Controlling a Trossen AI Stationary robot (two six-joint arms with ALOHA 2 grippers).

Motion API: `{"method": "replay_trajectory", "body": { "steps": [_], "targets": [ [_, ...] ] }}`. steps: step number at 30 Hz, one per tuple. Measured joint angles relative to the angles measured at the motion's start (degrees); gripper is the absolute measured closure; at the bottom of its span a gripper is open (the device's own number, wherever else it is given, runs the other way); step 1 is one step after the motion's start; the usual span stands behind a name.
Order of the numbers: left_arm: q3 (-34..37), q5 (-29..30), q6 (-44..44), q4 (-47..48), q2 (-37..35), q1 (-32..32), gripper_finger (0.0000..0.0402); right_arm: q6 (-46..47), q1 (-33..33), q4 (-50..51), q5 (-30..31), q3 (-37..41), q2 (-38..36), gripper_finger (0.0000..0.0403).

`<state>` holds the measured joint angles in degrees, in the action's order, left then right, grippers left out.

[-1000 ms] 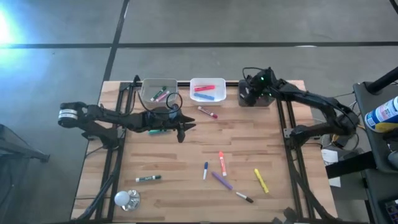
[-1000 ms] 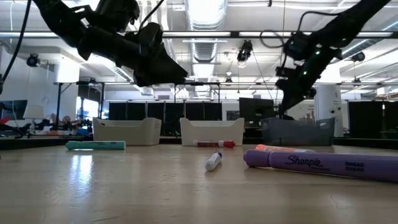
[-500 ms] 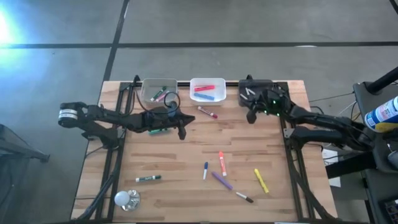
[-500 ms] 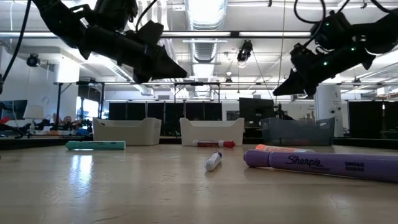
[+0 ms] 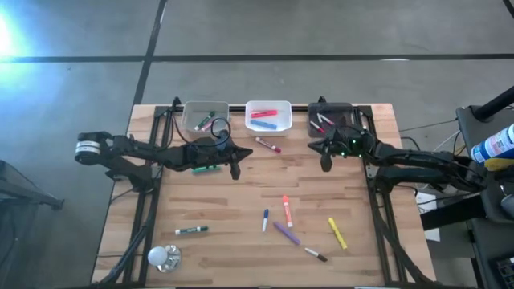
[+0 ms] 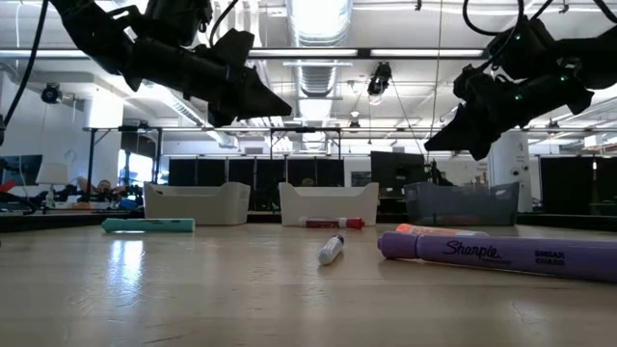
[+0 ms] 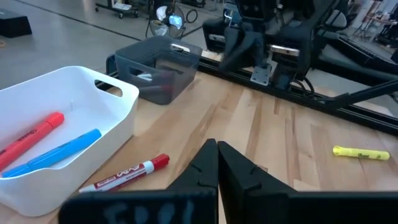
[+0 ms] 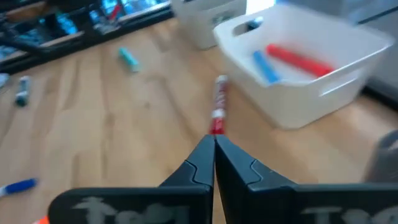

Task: Pick & Place Markers
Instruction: Put the orange marker pen into the gray bin

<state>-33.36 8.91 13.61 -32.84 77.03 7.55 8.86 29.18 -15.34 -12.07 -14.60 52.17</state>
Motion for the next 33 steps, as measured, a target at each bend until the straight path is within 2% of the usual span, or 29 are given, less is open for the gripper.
{"method": "replay_trajectory", "body": {
  "steps": [4, 10, 20, 24, 33],
  "targets": [
    [0.0, 0.0, 0.0, 0.0, 0.0, -0.06, 0.0401, 2.71, -5.65, 0.09, 0.64, 0.38, 0.01, 0.0394],
    [0.0, -0.02, -0.07, 0.0, 0.0, -0.11, 0.0401, 4.67, -17.02, 0.5, 13.26, 0.34, 0.03, 0.0394],
    [1.63, -0.02, -0.03, -0.17, 0.0, -0.11, 0.0401, 13.98, -28.85, 16.05, 25.62, -4.95, 0.03, 0.0394],
    [2.02, -0.02, -0.03, -0.17, 0.0, -0.12, 0.0401, 17.7, -31.88, 23.84, 27.53, -7.83, 0.08, 0.0394],
    [3.34, -0.02, 0.05, -1.82, 0.0, -0.16, 0.0401, 25.91, -36.99, 37.12, 27.62, -12.11, 0.74, 0.0391]
  ]
}}
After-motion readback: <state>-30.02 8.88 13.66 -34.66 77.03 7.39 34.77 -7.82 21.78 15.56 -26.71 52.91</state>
